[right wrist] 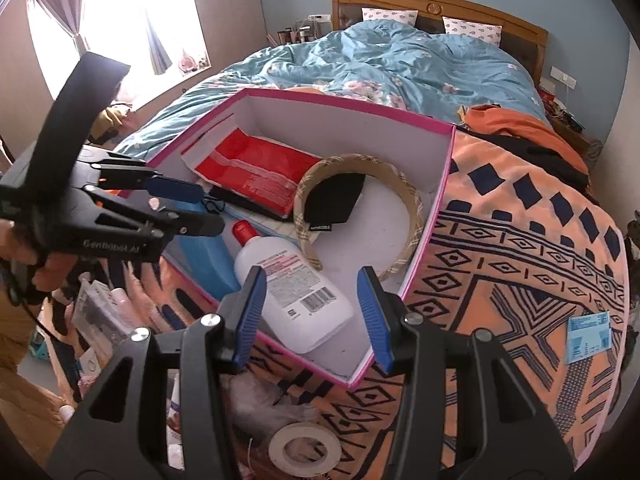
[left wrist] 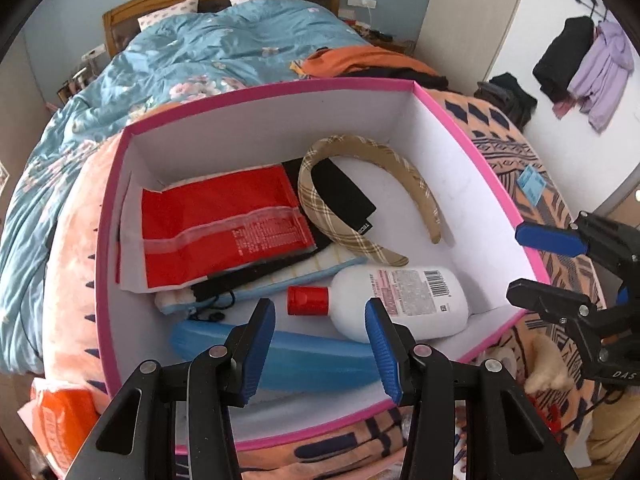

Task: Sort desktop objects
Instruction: 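Withdraw the right gripper from the box back toward the pile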

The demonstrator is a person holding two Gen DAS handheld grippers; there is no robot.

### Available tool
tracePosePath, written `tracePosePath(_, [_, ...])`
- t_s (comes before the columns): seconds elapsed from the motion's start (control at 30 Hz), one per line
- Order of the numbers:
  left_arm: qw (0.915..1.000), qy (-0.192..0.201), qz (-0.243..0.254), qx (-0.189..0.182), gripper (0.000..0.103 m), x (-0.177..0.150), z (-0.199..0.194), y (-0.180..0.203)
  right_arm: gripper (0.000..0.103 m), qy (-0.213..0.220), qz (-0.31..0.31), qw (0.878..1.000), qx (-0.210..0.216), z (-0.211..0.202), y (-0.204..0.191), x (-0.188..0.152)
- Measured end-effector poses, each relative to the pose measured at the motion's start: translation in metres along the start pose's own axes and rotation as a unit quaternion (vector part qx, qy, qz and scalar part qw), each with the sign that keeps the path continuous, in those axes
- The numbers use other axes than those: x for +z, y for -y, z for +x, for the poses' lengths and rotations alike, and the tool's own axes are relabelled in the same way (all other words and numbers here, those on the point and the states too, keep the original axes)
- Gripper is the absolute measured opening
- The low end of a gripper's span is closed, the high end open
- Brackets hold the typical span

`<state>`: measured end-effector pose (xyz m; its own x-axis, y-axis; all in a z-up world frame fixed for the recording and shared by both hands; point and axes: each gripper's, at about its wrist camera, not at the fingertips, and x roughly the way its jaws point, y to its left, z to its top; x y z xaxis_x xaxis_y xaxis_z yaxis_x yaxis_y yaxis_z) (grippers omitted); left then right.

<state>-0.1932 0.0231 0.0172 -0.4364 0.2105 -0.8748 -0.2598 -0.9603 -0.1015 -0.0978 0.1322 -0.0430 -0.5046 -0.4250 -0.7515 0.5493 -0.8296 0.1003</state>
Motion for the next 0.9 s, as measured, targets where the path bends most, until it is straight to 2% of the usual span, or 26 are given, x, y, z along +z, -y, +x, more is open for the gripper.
tracePosePath(0.13, [0.9996, 0.025, -0.011, -0.011, 0.049, -0.006, -0.014, -0.007, 0.05, 0.004, 0.002, 1.0, 0.012, -0.005, -0.001, -0.005])
tracePosePath(0.23, [0.999, 0.042, -0.015, -0.001, 0.049, -0.008, -0.023, -0.013, 0.05, 0.006, 0.0, 1.0, 0.017, -0.007, -0.004, -0.008])
tracePosePath(0.53, [0.9986, 0.039, -0.034, 0.002, 0.05, -0.018, -0.024, -0.025, 0.05, 0.007, 0.001, 0.999, 0.038, -0.008, -0.012, -0.017])
tracePosePath(0.67, [0.9981, 0.048, -0.033, -0.02, 0.05, -0.027, -0.029, -0.019, 0.05, 0.013, -0.001, 0.999, 0.049, -0.011, -0.018, -0.023])
tracePosePath(0.8, [0.9964, 0.072, -0.021, -0.04, 0.05, -0.038, -0.041, -0.002, 0.053, 0.024, 0.007, 0.998, 0.059, -0.017, -0.02, -0.028])
tracePosePath(0.9, [0.9946, 0.093, -0.001, -0.045, 0.055, -0.048, -0.052, 0.015, 0.054, 0.03, 0.01, 0.997, 0.064, -0.022, -0.021, -0.033])
